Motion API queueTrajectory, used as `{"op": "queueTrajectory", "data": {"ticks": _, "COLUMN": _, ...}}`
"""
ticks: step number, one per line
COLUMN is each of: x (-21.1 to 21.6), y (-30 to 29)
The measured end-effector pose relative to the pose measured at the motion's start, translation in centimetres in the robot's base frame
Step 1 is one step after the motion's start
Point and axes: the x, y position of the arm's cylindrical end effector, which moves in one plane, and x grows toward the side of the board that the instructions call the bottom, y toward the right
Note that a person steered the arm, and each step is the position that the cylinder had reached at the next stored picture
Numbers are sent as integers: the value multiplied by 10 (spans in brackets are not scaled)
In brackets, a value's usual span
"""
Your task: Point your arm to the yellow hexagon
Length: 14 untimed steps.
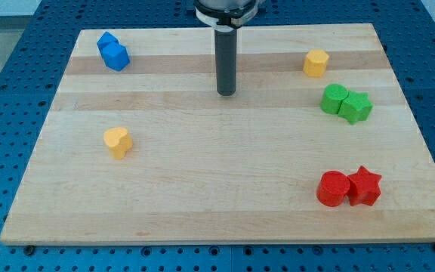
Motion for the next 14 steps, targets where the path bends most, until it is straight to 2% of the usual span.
{"op": "queueTrajectory", "data": {"ticks": 5, "x": -2, "y": -6}}
{"op": "queueTrajectory", "data": {"ticks": 11, "x": -29, "y": -6}}
{"op": "queueTrajectory", "data": {"ticks": 12, "x": -23, "y": 3}}
{"op": "queueTrajectory", "data": {"ticks": 13, "x": -12, "y": 68}}
{"op": "queueTrajectory", "data": {"ticks": 14, "x": -19, "y": 121}}
